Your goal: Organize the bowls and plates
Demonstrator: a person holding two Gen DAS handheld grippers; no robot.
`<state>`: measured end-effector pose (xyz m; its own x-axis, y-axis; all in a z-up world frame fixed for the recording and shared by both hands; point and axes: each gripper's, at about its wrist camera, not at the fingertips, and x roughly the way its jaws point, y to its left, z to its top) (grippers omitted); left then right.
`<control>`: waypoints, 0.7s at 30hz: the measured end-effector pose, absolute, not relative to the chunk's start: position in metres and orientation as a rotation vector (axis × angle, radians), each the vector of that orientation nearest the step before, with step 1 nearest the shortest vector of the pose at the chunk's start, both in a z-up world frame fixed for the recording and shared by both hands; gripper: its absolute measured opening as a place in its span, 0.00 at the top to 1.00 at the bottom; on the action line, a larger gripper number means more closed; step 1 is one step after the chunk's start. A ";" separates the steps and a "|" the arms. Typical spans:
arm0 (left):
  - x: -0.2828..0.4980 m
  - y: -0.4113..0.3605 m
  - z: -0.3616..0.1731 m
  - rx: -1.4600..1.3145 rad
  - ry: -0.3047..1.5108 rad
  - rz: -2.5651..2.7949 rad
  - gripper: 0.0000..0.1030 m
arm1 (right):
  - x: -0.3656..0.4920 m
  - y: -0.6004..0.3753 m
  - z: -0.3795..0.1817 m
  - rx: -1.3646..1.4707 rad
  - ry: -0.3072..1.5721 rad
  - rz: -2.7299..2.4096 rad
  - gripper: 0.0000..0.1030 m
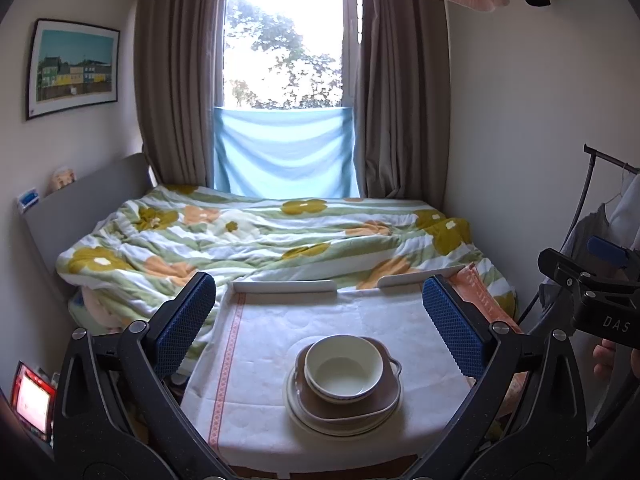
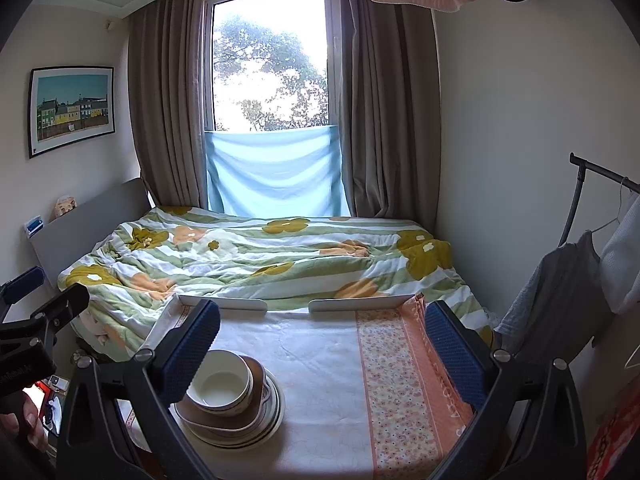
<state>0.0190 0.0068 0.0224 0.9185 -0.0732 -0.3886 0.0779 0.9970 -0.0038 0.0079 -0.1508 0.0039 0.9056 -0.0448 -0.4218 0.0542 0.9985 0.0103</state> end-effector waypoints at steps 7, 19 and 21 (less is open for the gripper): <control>0.021 0.006 0.020 0.014 0.401 -0.074 0.00 | 0.008 -0.150 0.004 0.024 0.433 -0.051 0.01; 0.032 -0.003 0.007 0.035 0.386 -0.016 0.00 | 0.019 -0.153 -0.003 0.034 0.464 -0.045 0.01; 0.039 -0.004 0.002 0.030 0.405 -0.010 0.00 | 0.024 -0.156 -0.007 0.036 0.482 -0.042 0.01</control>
